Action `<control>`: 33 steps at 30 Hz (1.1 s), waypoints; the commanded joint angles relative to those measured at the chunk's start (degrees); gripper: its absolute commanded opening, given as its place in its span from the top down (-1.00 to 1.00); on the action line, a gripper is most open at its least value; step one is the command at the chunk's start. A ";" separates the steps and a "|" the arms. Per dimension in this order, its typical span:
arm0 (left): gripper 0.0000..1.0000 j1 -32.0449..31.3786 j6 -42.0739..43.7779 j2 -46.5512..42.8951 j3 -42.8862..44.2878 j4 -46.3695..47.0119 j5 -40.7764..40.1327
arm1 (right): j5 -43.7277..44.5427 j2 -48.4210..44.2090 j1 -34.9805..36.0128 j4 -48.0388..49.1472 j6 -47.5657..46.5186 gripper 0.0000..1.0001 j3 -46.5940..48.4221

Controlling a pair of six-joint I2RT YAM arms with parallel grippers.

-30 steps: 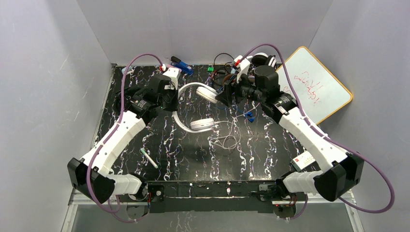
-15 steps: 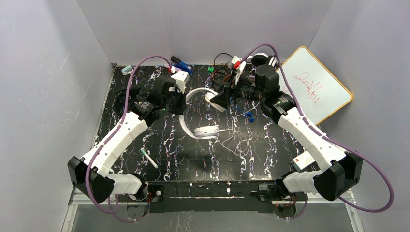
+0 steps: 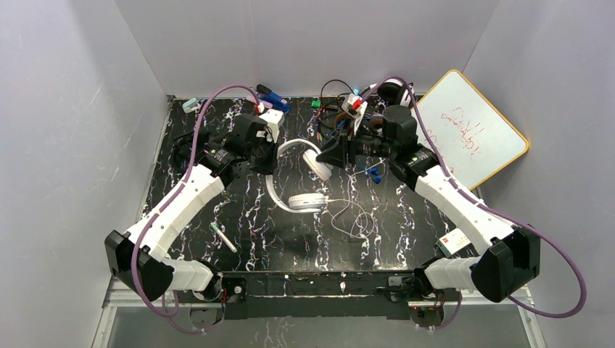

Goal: Wrap the headphones
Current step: Wrap the headphones cable around the headphones.

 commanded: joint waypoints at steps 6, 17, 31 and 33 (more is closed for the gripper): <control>1.00 -0.34 -3.00 -0.41 4.19 4.56 0.49 | -5.99 -0.36 1.24 2.21 4.30 0.01 -0.91; 1.00 -1.42 -3.85 0.70 4.61 4.96 -0.74 | 0.63 -0.16 4.41 1.29 4.82 -0.32 -1.19; 1.00 -2.17 -6.72 1.37 4.04 2.92 -11.10 | 27.05 -4.41 8.46 -2.58 7.01 -0.97 -0.39; 1.00 -2.42 -8.99 1.92 4.21 2.97 -12.02 | 36.19 -3.56 13.16 -0.76 9.05 -0.97 -0.79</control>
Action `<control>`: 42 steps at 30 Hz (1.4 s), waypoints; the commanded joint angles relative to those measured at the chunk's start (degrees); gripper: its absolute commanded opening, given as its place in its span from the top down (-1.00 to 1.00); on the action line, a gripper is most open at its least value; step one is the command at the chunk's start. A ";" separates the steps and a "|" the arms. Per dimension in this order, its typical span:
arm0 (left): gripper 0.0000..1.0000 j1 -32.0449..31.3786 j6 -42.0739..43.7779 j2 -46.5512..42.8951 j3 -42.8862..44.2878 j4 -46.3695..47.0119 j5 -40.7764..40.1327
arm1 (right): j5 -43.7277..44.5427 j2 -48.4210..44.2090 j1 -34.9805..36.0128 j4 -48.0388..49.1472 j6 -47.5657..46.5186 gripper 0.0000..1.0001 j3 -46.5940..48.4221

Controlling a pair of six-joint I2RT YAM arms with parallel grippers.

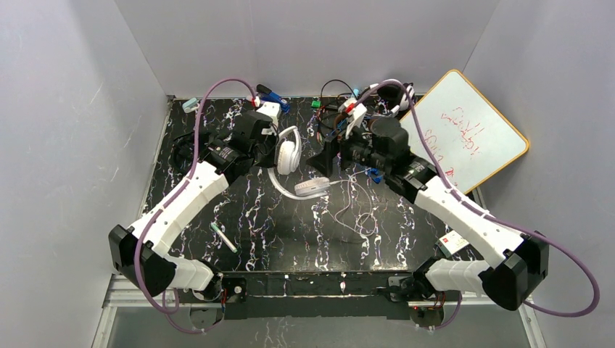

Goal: Wrap the headphones
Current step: Wrap the headphones cable around the headphones.

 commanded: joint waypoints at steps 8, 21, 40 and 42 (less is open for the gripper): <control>1.00 -1.99 -9.49 1.55 2.37 0.95 -2.40 | 36.76 6.73 16.46 10.27 5.33 -0.97 0.61; 1.00 -2.49 -12.10 0.78 1.21 2.41 0.15 | 44.86 11.99 19.33 15.79 5.74 -0.97 -1.15; 1.00 -2.44 -2.24 -1.38 1.39 -0.64 -1.50 | 43.33 0.11 -0.71 -0.95 3.63 -0.78 -5.69; 1.00 -2.45 -2.40 -0.55 2.11 -1.94 -0.82 | 40.28 0.72 -1.14 -1.93 2.22 -0.82 -4.29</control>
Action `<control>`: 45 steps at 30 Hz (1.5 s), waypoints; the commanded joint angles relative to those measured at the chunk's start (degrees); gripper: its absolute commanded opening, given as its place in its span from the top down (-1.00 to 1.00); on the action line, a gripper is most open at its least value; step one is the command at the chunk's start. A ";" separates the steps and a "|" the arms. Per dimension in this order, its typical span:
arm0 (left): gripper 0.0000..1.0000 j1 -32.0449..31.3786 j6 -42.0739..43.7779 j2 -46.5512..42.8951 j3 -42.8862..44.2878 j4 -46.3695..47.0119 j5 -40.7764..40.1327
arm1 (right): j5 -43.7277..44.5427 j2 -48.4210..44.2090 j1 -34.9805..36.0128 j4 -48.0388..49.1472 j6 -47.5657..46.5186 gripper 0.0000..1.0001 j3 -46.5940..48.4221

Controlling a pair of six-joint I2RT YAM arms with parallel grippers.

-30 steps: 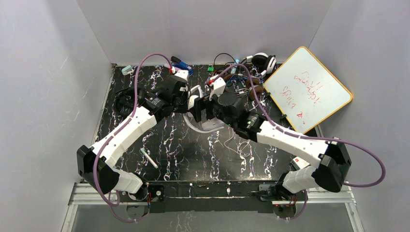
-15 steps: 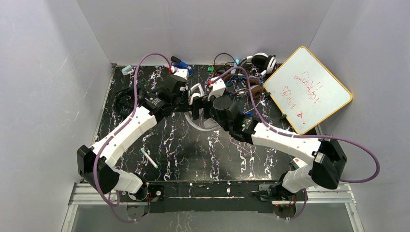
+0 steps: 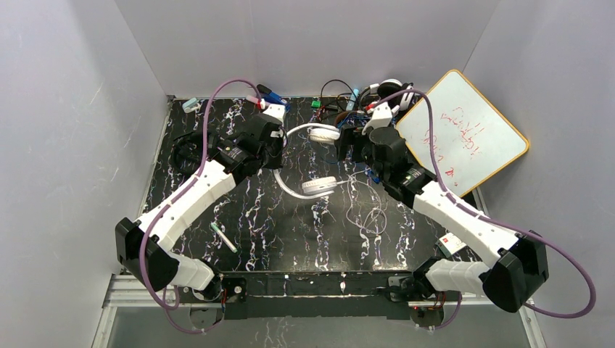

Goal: Wrap the headphones
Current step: Wrap the headphones cable around the headphones.

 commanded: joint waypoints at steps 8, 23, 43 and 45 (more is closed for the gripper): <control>1.00 -0.23 -1.47 1.95 5.98 -10.57 -0.02 | -16.20 -3.64 -3.07 -5.13 -8.71 -0.97 0.68; 1.00 2.97 -5.82 1.42 8.14 -11.38 -5.63 | -22.24 -24.62 -3.05 -3.41 -0.50 -0.97 -18.60; 1.00 3.83 -9.77 -4.30 16.30 -12.64 -2.37 | -18.69 -23.58 -3.07 -4.56 4.48 -0.20 -22.45; 1.00 4.00 -11.46 -3.99 17.10 -11.90 0.99 | -20.94 -23.54 -3.01 -2.93 4.14 0.01 -22.87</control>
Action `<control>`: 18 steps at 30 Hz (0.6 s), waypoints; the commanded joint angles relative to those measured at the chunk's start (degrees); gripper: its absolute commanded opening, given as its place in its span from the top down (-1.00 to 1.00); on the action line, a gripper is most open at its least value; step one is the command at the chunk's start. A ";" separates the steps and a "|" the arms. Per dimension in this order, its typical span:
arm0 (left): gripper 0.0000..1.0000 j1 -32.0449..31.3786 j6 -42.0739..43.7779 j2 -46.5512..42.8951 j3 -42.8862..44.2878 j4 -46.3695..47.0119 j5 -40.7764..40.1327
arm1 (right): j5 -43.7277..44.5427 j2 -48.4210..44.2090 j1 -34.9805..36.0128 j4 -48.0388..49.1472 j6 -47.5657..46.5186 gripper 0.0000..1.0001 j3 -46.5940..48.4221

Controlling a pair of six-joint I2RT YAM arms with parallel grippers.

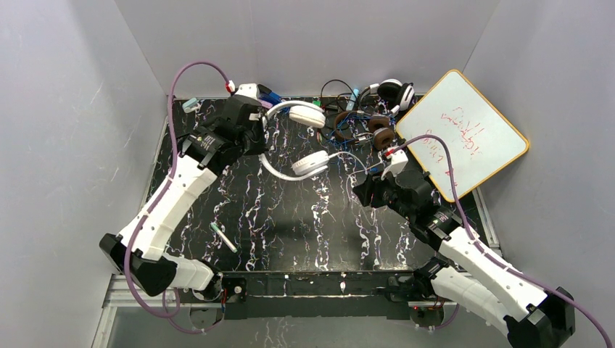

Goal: Wrap the headphones
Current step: Wrap the headphones cable around the headphones.

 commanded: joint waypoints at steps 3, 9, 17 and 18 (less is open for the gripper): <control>1.00 0.53 -6.47 -1.36 4.26 2.93 11.31 | -4.65 -0.38 -0.20 8.51 -0.62 0.44 -0.31; 1.00 0.51 -5.90 0.50 3.20 7.17 26.75 | -6.43 0.89 -0.21 17.64 -2.74 0.97 1.25; 1.00 0.52 -3.83 -1.37 0.36 7.57 27.87 | -4.02 5.97 -0.21 19.22 -8.94 0.97 8.93; 1.00 0.52 -3.94 -1.33 0.40 7.67 28.53 | -4.38 6.03 -0.21 20.19 -9.37 0.97 8.91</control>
